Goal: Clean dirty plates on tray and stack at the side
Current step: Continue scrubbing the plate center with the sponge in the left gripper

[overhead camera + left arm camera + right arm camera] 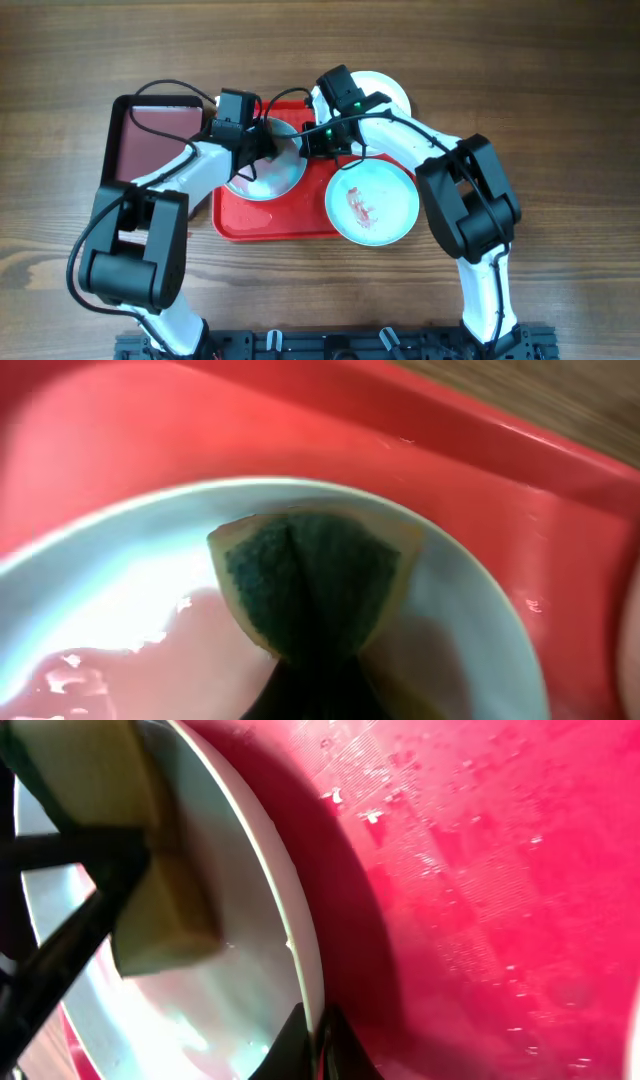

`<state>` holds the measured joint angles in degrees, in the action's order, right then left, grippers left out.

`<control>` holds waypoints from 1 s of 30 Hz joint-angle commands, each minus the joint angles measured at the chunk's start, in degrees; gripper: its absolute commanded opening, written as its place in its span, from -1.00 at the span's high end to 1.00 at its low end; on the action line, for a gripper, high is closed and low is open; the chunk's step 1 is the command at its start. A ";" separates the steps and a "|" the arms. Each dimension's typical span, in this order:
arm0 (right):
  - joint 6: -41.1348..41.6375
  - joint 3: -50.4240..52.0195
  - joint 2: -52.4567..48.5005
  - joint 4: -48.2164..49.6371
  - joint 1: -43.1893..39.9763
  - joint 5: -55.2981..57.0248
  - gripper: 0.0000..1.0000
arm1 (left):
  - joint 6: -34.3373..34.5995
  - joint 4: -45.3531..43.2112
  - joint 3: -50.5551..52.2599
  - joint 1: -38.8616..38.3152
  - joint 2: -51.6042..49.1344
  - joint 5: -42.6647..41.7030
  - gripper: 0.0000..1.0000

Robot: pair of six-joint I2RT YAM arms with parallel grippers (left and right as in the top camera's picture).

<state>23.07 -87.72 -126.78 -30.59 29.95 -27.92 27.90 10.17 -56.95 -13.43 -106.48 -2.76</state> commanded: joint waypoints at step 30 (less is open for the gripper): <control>0.52 0.11 -1.38 -1.03 0.35 -1.68 0.91 | -5.18 7.69 1.38 1.79 -2.08 0.31 0.92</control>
<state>23.05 -87.72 -126.78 -30.83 29.69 -28.91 13.08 17.34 -55.88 -12.14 -107.22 -28.91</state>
